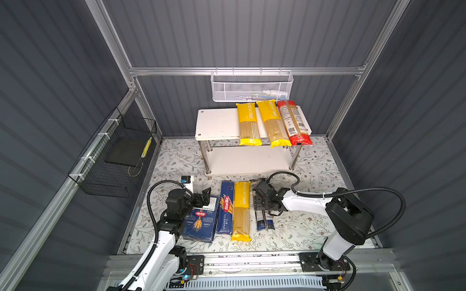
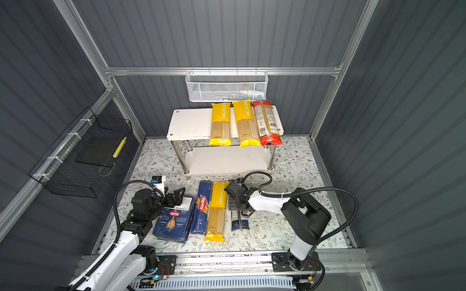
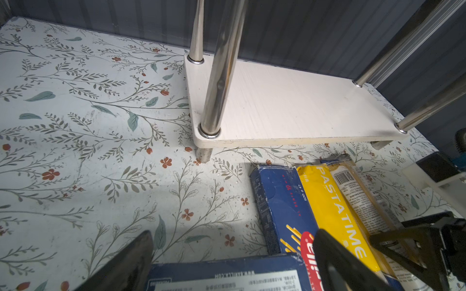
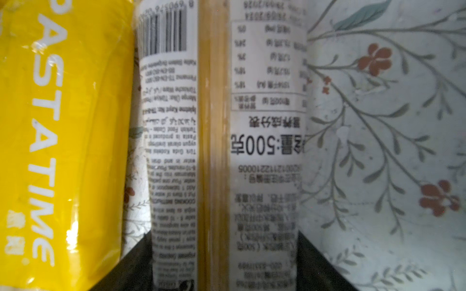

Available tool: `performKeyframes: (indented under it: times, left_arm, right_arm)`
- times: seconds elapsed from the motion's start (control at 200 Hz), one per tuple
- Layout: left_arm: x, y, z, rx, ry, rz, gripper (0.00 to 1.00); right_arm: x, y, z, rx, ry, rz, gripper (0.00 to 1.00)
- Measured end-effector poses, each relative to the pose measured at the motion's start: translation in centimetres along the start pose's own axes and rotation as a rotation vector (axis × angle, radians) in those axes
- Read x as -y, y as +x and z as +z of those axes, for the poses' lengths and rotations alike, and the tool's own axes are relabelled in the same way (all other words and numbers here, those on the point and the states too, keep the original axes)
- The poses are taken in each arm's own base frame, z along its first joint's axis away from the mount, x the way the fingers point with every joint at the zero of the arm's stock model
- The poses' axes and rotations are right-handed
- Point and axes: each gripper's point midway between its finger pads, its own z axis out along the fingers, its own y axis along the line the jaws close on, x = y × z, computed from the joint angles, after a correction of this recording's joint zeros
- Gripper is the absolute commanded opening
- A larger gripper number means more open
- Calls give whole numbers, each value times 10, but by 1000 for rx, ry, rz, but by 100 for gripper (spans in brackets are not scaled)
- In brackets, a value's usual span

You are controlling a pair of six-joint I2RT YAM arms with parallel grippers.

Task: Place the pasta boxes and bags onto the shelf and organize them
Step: 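Lower the right gripper around the clear spaghetti bag's end and close, then lift the clear spaghetti bag upright off the table with the right gripper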

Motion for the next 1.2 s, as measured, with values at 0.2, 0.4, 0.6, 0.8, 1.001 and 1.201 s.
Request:
performKeyframes:
  times: [0.2, 0.4, 0.6, 0.8, 1.001, 1.201]
  left_arm:
    - [0, 0, 0, 0, 0, 0, 100]
    - [0, 0, 0, 0, 0, 0, 100]
    - [0, 0, 0, 0, 0, 0, 100]
    - [0, 0, 0, 0, 0, 0, 99]
    - [0, 0, 0, 0, 0, 0, 100]
    - [0, 0, 0, 0, 0, 0, 100]
  right_arm:
    - [-1, 0, -1, 3, -18, 5, 65]
    - [-1, 0, -1, 5, -24, 10, 61]
    - [-1, 0, -2, 8, -31, 16, 58]
    - [0, 1, -3, 14, -38, 28, 53]
    - [1, 1, -5, 26, -53, 41, 44]
    - [1, 0, -7, 31, -65, 46, 40]
